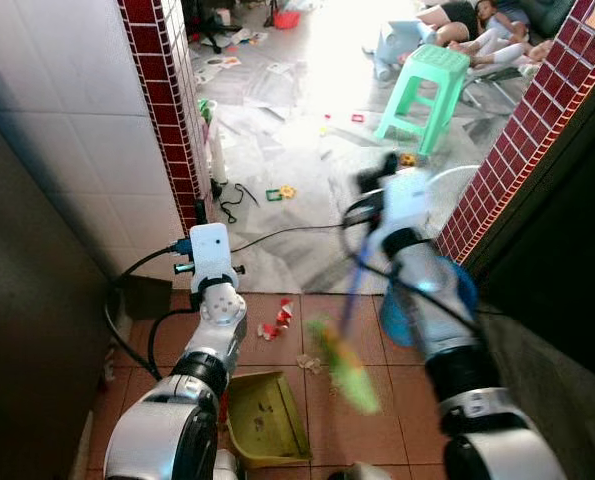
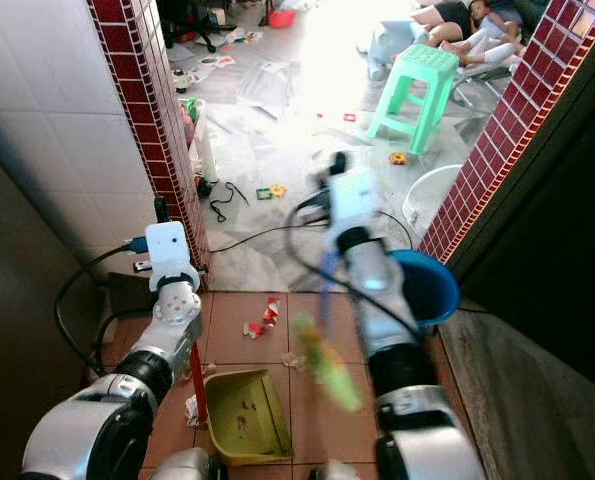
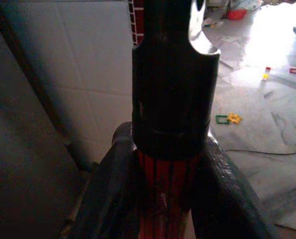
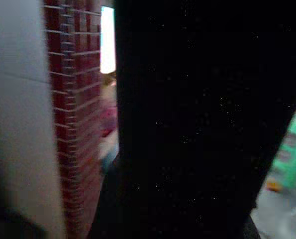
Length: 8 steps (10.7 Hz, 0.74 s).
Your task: Sweep floor
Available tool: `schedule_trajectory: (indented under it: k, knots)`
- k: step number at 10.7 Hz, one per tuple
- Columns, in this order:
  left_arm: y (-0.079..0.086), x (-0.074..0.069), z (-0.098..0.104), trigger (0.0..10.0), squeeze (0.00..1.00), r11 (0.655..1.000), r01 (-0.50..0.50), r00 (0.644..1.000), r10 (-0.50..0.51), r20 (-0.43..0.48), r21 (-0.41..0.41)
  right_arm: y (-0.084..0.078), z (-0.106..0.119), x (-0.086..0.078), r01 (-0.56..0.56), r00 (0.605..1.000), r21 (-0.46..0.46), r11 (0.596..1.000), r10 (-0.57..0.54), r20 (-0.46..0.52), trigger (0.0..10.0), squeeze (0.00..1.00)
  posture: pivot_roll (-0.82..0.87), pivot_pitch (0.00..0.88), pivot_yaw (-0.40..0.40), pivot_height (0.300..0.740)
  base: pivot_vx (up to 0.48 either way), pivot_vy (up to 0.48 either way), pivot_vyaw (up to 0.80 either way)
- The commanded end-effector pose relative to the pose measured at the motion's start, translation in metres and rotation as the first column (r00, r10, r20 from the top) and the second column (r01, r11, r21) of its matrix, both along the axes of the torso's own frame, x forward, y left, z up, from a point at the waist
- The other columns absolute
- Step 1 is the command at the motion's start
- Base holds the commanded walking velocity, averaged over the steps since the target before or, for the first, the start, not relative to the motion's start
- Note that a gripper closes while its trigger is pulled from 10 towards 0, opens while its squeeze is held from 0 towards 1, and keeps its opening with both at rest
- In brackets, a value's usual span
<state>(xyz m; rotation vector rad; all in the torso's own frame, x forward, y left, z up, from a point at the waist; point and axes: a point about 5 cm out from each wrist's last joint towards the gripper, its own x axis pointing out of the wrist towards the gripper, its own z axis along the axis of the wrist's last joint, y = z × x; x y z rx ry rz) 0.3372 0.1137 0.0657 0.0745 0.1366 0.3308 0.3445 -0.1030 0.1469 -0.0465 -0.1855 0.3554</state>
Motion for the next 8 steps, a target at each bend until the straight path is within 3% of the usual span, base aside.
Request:
schedule_trajectory:
  k: [1, 6, 8]
  knots:
    - [-0.002, -0.001, -0.004, 10.0, 0.0, 1.0, 0.007, 1.0, -0.007, -0.03, 0.012, 0.004, 0.01, 0.001, -0.037, 0.998, 0.001, 0.999, 0.037, 0.045, 10.0, 0.0, -0.08, 0.0, -0.045, 0.74, 0.0, 0.0, 0.0]
    - [-0.004, -0.001, -0.005, 10.0, 0.0, 1.0, 0.016, 0.999, -0.015, -0.041, 0.022, 0.011, 0.008, -0.006, -0.136, 0.99, 0.048, 0.99, 0.137, -0.016, 10.0, 0.0, -0.09, 0.0, -0.05, 0.74, 0.0, 0.0, 0.0]
    - [-0.005, -0.001, -0.006, 10.0, 0.0, 0.999, 0.023, 0.999, -0.022, -0.045, 0.023, 0.018, 0.007, -0.012, -0.229, 0.969, 0.1, 0.968, 0.236, -0.069, 10.0, 0.0, -0.09, 0.0, -0.048, 0.74, 0.0, 0.0, 0.0]
